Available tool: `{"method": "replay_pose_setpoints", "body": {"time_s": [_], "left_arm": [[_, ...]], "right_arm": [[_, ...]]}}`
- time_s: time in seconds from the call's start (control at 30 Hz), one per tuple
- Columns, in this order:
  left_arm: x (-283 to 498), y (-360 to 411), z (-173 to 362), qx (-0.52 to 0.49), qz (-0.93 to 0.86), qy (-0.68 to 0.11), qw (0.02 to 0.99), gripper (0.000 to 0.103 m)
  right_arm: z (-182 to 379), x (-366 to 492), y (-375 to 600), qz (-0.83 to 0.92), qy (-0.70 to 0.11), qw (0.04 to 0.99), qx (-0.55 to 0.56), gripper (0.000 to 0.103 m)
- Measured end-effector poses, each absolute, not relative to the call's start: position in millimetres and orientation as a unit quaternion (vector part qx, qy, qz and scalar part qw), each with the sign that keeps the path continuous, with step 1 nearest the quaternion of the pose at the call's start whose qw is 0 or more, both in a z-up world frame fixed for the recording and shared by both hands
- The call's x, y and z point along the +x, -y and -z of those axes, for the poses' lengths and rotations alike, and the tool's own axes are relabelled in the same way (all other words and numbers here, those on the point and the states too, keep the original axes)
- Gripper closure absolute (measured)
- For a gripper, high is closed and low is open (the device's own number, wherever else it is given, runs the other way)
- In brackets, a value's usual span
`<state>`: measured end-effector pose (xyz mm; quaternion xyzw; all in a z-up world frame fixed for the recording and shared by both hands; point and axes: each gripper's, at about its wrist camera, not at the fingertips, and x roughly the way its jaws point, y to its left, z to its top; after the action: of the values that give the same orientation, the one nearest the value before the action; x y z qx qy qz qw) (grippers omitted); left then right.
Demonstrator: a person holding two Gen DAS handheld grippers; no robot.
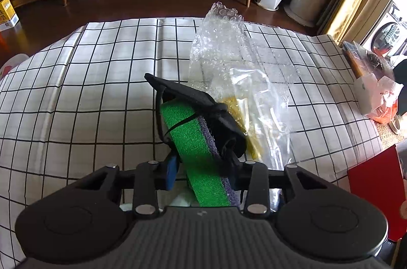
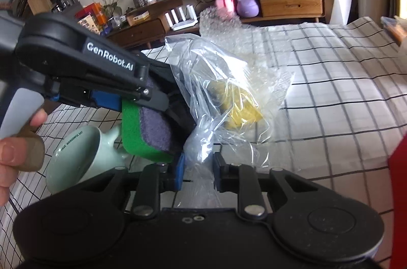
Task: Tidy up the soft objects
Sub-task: 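Grasp the green sponge with left tool while right tool grasps the clear plastic bag, then lift the sponge with left tool while right tool carries the plastic bag toward the box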
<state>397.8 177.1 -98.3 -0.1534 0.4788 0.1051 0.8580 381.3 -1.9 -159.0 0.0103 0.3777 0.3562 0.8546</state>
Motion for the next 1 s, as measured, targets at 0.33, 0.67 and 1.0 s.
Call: {"method": "replay_pose_setpoints", "body": {"time_s": [0.33, 0.67, 1.0], "left_arm": [[376, -170, 72, -0.164, -0.101, -0.463, 0.866, 0.074], [349, -150, 40, -0.177, -0.065, -0.455, 0.870, 0.074], [311, -88, 65, -0.115, -0.010, -0.514, 0.850, 0.074]], "right_arm": [[132, 362, 37, -0.353, -0.359, 0.863, 0.028, 0.082], [97, 337, 80, -0.363, -0.347, 0.864, 0.029, 0.082], [76, 306, 132, -0.349, -0.343, 0.872, 0.014, 0.081]]}}
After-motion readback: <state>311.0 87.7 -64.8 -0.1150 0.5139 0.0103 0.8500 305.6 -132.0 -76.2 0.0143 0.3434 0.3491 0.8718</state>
